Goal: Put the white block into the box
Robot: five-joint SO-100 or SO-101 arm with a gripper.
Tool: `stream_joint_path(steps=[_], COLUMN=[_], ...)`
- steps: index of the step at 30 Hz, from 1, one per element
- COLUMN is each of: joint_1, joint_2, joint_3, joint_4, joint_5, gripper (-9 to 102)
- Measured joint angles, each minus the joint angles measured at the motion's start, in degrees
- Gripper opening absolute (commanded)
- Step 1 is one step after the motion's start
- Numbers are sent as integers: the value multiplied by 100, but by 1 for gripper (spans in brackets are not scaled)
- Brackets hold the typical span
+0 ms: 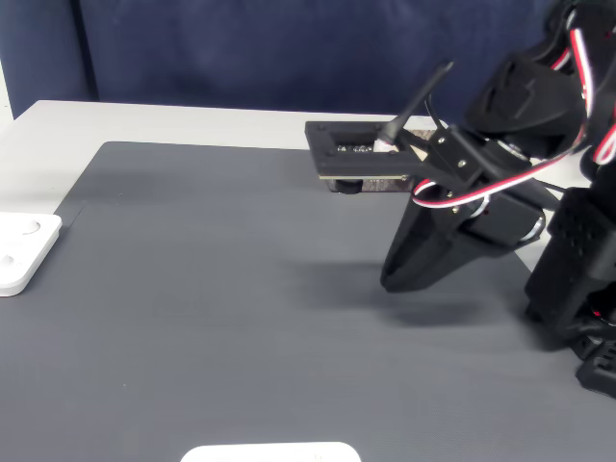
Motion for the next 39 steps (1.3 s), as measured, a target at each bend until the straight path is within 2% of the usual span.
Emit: stream_joint_path(steps=[17,39], joint_1=[-220,-211], joint_2=[1916,3296], joint_3=[1397,2206], joint_4=[-264,-264], joint_5=[-475,-483], gripper=[-2,-2])
